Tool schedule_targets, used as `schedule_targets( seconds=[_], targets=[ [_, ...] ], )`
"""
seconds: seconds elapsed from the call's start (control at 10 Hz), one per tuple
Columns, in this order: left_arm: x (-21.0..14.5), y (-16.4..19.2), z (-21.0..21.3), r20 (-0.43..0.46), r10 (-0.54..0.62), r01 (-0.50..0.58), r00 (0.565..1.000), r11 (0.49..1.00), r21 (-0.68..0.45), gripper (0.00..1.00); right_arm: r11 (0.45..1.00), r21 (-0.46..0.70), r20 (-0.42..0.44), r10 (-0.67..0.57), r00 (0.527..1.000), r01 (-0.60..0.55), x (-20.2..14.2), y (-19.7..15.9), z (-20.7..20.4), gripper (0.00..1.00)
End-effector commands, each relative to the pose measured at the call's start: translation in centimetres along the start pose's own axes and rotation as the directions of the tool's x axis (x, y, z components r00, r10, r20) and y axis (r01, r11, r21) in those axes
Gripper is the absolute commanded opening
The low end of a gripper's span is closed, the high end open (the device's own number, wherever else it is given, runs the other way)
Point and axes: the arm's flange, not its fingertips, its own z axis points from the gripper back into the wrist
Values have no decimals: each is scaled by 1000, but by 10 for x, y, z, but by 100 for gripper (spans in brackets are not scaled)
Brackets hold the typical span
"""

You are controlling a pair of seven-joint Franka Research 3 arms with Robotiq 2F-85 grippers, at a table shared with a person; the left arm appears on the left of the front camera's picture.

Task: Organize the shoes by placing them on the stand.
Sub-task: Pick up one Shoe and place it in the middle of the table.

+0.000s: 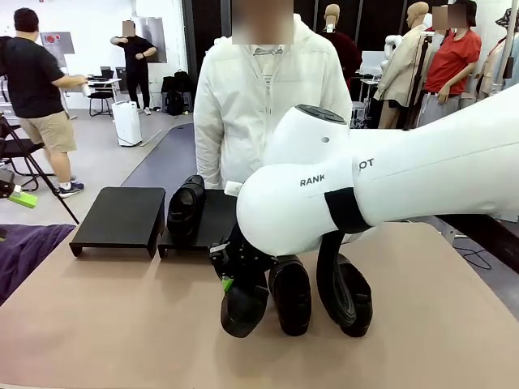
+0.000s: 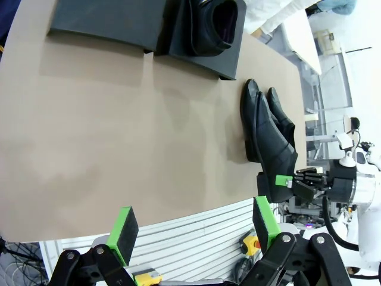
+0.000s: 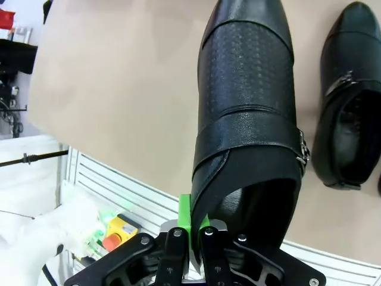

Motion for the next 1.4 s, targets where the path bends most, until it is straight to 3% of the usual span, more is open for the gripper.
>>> schedule_targets(
  seconds=[0.0, 0.2, 0.6, 0.8, 1.0, 1.1, 1.2, 1.3],
  targets=[
    [1, -2, 1, -4, 15, -15, 1000, 1000, -5, 100, 991, -131, -28, 12, 1000, -16, -7, 8, -12, 0],
    [1, -2, 1, -4, 15, -15, 1000, 1000, -5, 100, 977, -196, -45, 71, 996, -78, -9, 27, -51, 0],
    [1, -2, 1, -4, 15, -15, 1000, 1000, -5, 100, 967, -255, -42, 5, 999, -16, 0, 18, -92, 0],
    [1, -2, 1, -4, 15, -15, 1000, 1000, -5, 100, 976, -220, -7, 4, 1000, -6, 4, 16, -101, 0],
    [1, -2, 1, -4, 15, -15, 1000, 1000, -5, 100, 981, -192, -28, 3, 1000, -8, 7, 16, -104, 0],
    [1, -2, 1, -4, 15, -15, 1000, 1000, -5, 100, 985, -174, -36, -14, 999, 7, 7, 14, -104, 40],
    [1, -2, 1, -4, 15, -15, 1000, 1000, -5, 100, 990, -143, -43, -9, 999, 3, 6, 12, -102, 98],
    [1, -2, 1, -4, 15, -15, 1000, 1000, -5, 100, 994, -107, -40, -11, 999, 6, 6, 10, -96, 100]
  ],
)
